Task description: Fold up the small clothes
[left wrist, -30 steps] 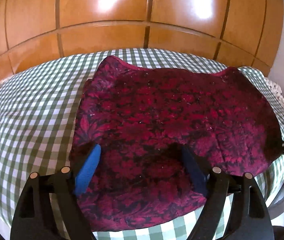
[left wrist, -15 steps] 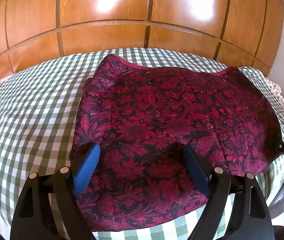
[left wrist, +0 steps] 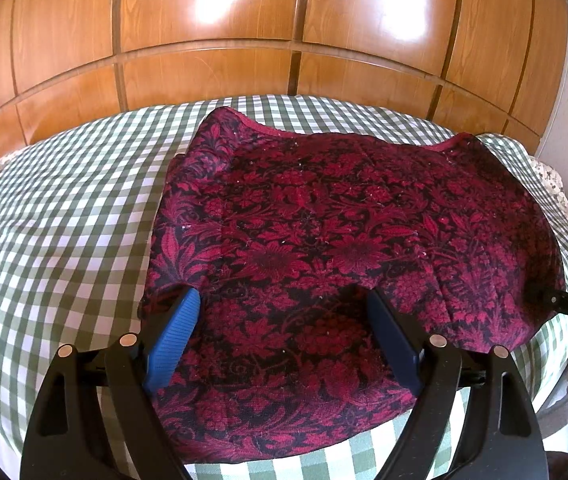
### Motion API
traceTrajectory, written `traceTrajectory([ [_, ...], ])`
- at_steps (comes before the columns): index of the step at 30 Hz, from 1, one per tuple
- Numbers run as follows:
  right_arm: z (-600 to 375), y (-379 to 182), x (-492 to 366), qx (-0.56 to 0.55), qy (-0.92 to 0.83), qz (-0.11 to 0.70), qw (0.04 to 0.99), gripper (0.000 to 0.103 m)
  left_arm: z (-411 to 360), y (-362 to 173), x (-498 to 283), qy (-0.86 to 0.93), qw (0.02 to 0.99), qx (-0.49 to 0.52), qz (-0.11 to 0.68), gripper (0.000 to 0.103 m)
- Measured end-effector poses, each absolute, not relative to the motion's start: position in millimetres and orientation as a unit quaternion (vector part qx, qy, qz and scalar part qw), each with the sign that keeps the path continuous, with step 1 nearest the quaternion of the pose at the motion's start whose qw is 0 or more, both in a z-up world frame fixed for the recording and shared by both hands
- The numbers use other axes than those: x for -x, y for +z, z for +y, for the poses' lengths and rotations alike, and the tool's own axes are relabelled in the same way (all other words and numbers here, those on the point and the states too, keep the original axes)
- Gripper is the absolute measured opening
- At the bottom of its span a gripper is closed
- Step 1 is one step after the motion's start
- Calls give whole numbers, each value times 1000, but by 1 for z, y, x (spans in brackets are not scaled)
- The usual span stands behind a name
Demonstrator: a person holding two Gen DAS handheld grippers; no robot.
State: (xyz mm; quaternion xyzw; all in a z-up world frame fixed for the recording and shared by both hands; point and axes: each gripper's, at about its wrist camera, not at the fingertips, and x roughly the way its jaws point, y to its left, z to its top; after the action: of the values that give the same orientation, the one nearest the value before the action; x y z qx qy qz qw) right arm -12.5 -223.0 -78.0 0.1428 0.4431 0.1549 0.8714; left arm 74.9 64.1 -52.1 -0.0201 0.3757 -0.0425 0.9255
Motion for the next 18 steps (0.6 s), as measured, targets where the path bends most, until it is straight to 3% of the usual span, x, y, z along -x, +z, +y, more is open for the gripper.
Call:
traceTrajectory([
  [6,-226,-76,14,-171,183,457,853,55,65,-52,-75,-44,925,20,376,84],
  [12,-228,-72,12,-208,201,466,836,41,65,-53,-76,-45,925,25,377,84],
  [18,-209,-35,18,-213,236,437,842,37,66,-54,-76,-44,924,37,378,84],
])
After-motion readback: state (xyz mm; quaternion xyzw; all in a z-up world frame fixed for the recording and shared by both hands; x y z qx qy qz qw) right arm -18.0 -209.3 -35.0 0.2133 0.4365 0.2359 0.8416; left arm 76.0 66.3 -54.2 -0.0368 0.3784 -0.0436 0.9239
